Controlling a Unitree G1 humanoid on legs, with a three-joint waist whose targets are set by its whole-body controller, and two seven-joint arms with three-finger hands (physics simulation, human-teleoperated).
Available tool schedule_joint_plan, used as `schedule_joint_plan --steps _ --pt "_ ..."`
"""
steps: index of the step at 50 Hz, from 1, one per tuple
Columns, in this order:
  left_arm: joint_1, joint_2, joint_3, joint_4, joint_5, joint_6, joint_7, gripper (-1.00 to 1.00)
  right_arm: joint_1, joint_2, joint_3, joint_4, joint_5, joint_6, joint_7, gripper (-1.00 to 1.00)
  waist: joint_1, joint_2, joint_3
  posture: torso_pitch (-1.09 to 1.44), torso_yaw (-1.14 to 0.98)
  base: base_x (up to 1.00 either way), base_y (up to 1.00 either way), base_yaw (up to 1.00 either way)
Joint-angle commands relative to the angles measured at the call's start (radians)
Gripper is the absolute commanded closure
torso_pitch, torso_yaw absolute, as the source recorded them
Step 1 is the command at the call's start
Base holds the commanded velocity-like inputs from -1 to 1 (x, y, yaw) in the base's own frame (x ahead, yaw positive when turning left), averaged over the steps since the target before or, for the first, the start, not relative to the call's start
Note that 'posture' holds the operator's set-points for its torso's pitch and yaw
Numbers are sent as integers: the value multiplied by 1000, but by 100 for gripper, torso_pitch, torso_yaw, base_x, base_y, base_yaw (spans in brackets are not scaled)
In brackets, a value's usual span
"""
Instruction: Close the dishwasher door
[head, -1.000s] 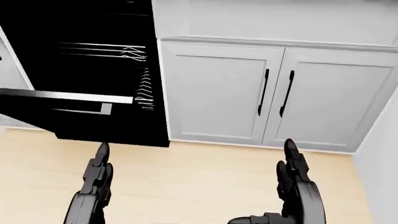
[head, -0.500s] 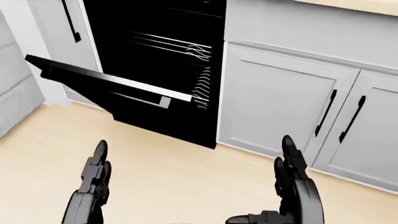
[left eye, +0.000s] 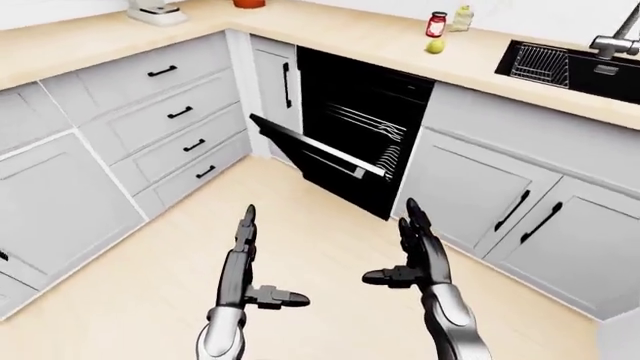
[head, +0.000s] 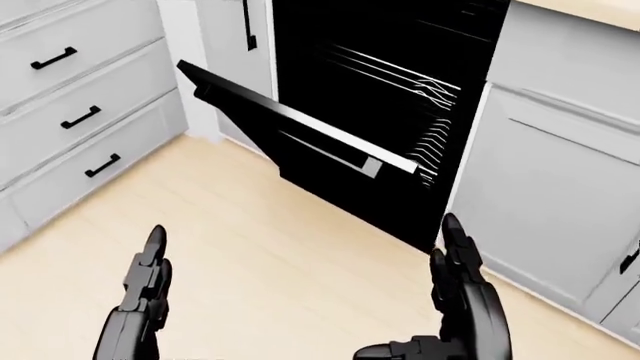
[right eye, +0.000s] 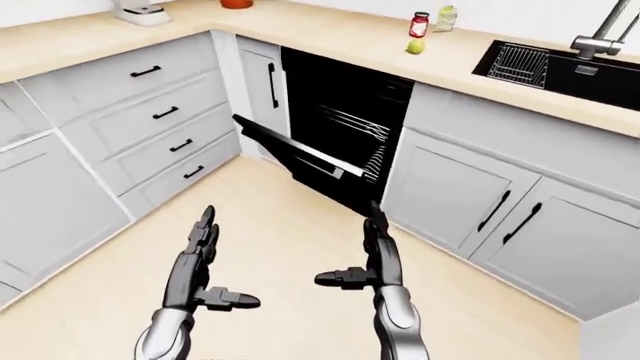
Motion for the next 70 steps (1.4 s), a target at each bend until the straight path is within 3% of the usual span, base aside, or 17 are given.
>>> schedule_joint_plan --steps 1,2,4,8,14,17,18,28,31,41,44,46,47,57,60,62,70 --pt "-15 -3 -5 -39 -1 -30 1 -100 -16 -6 -6 -32 2 -28 0 -100 -4 -12 -13 0 0 0 0 50" --pt "-15 -3 -5 -39 0 -31 1 -100 -18 -6 -6 -28 2 -29 1 -100 -7 -46 -25 0 0 0 0 49" --pt "-17 -3 -5 -34 0 -32 2 -100 -18 -6 -7 -22 3 -35 2 -100 -18 -18 -13 0 0 0 0 49" --pt "-15 -3 -8 -32 4 -38 1 -100 -22 -5 -7 -12 5 -39 3 -100 -9 -8 -22 0 0 0 0 49" --pt "-13 -3 -8 -31 8 -44 2 -100 -21 -4 -3 -13 4 -39 1 -100 -18 64 -13 0 0 0 0 49" --pt "-13 -2 -8 -30 9 -46 2 -100 -21 -4 -5 -8 6 -43 2 -100 -16 145 -32 0 0 0 0 49" --pt "-12 -2 -8 -31 9 -45 2 -100 -22 -4 -4 -6 6 -44 2 -100 -8 116 -30 0 0 0 0 49" --pt "-10 -2 -8 -33 11 -46 -1 -100 -20 -4 -2 -14 5 -40 1 -100 -2 31 -12 0 0 0 0 49" --pt "-10 -3 -8 -33 12 -47 -1 -100 -20 -4 -2 -14 5 -41 1 -100 -7 -41 -23 0 0 0 0 49" --pt "-10 -3 -9 -31 13 -48 0 -100 -29 -4 -2 -8 6 -37 2 -100 -14 35 -13 0 0 0 0 49" --pt "-10 -3 -9 -31 13 -48 -1 -100 -34 -5 0 -15 4 -27 0 -100 -19 84 -14 0 0 0 0 48" --pt "-8 -3 -10 -33 14 -47 -1 -100 -37 -5 -1 -12 4 -28 1 -100 -16 147 -34 0 0 0 0 48" --pt "-7 -3 -11 -35 14 -48 -1 -100 -35 -5 -1 -15 4 -27 1 -100 -4 114 -26 0 0 0 0 48" --pt "-8 -3 -9 -37 15 -46 -2 -100 -30 -3 -1 -5 5 -39 2 -100 -1 29 -12 0 0 0 0 48" --pt "-6 -3 -10 -39 15 -47 -2 -100 -29 -3 0 -6 5 -39 2 -100 -8 -45 -26 0 0 0 0 48" --pt "-6 -3 -10 -37 16 -47 -2 -100 -30 -4 -2 -1 6 -43 3 -100 -18 -16 -13 0 0 0 0 47" --pt "-7 -3 -11 -32 20 -50 -2 -100 -35 -4 -2 8 6 -46 3 -100 -15 36 -13 0 0 0 0 47"
